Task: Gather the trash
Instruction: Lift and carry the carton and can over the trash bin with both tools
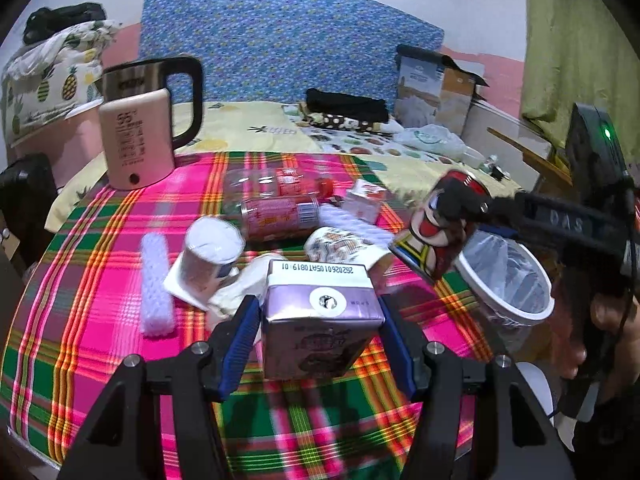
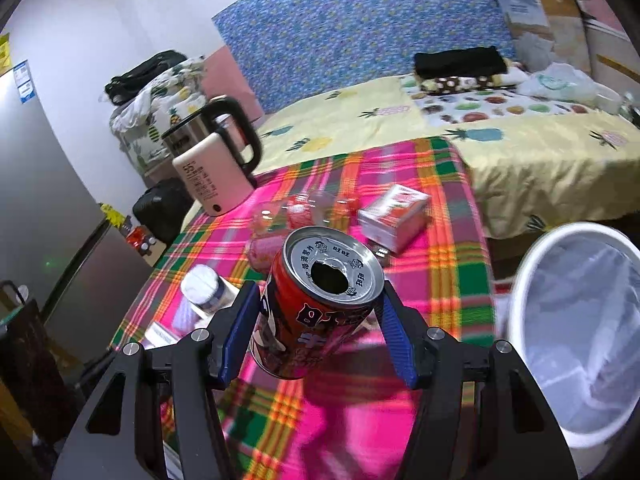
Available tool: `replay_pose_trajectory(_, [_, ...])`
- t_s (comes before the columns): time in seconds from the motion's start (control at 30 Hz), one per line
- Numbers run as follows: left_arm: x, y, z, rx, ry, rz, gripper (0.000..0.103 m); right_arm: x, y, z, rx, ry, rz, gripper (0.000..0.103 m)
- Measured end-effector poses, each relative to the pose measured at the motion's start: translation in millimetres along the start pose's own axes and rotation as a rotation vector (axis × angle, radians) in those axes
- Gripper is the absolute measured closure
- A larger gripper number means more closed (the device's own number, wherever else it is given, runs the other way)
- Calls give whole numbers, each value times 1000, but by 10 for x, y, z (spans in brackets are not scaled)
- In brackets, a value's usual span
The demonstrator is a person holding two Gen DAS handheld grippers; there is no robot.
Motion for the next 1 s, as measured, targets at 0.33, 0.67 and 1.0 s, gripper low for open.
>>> replay_pose_trajectory(0.33, [528, 248, 55, -33, 41, -102, 42, 609, -372, -70, 44, 78, -136, 43])
replay_pose_trajectory(0.67, [1252, 621, 150, -54, 101, -236, 42, 1321, -753, -88, 102, 125, -327, 43])
replay_pose_trajectory(1.0, [1926, 970, 186, -69, 128, -363, 42, 1807, -993, -140, 114, 82, -481, 43])
Point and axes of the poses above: each gripper's, at about its wrist camera, not at the fingertips, and y roughly the way its jaws point, x to its right, z to its top, the point moved 9 cm from there along y, roughly the way its jaws point, and after that the axes turned 15 degrees about x, right-handed, at the moved point
